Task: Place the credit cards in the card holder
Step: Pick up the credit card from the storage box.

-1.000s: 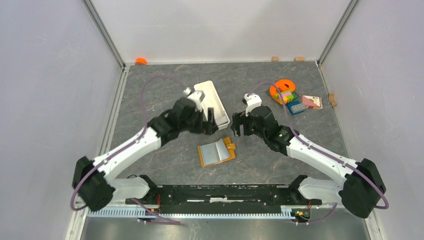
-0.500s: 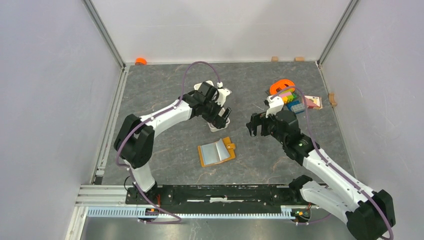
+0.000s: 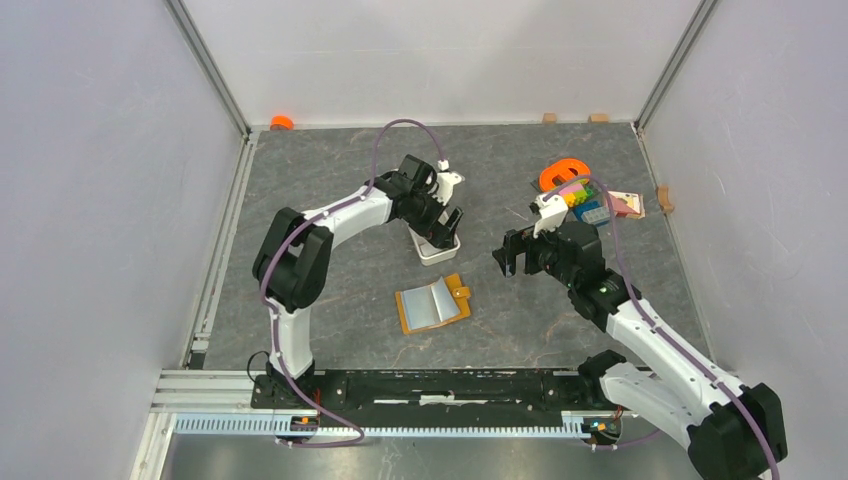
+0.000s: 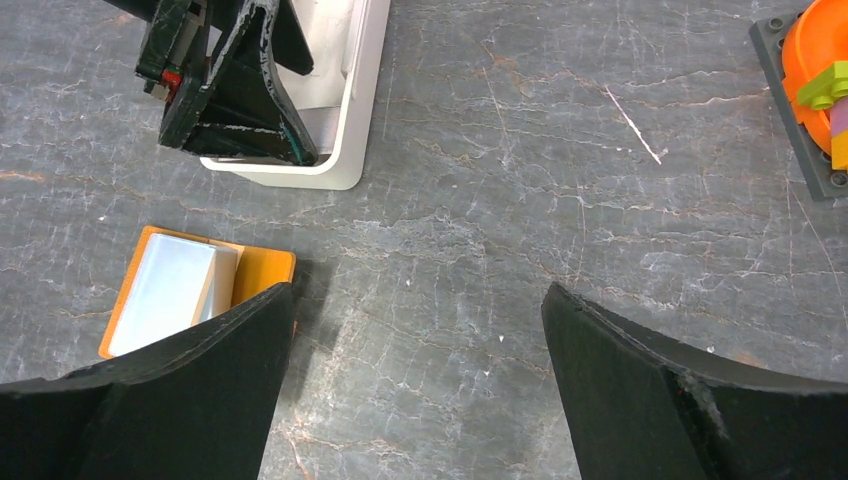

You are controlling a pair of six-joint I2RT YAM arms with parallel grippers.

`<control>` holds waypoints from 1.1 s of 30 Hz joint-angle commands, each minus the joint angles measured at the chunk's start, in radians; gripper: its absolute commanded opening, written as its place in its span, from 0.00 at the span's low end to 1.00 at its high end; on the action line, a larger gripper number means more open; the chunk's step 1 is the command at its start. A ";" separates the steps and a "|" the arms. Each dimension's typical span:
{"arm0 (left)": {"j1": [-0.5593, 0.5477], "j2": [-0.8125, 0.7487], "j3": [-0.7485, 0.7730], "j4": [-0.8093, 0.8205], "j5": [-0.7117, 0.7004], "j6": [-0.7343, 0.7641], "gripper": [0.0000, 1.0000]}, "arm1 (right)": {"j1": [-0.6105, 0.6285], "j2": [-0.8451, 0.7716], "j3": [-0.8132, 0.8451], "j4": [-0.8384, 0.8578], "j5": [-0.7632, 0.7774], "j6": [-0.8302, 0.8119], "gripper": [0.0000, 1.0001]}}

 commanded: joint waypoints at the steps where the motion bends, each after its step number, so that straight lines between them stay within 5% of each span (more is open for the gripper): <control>1: -0.014 0.018 0.059 -0.069 0.131 0.033 1.00 | -0.022 0.012 -0.011 0.058 -0.040 -0.013 0.98; 19: -0.021 0.019 0.109 -0.218 0.185 0.016 0.96 | -0.063 0.026 -0.026 0.075 -0.073 -0.006 0.98; 33: -0.109 -0.008 0.066 -0.221 -0.106 0.041 0.99 | -0.074 0.031 -0.033 0.088 -0.089 -0.008 0.98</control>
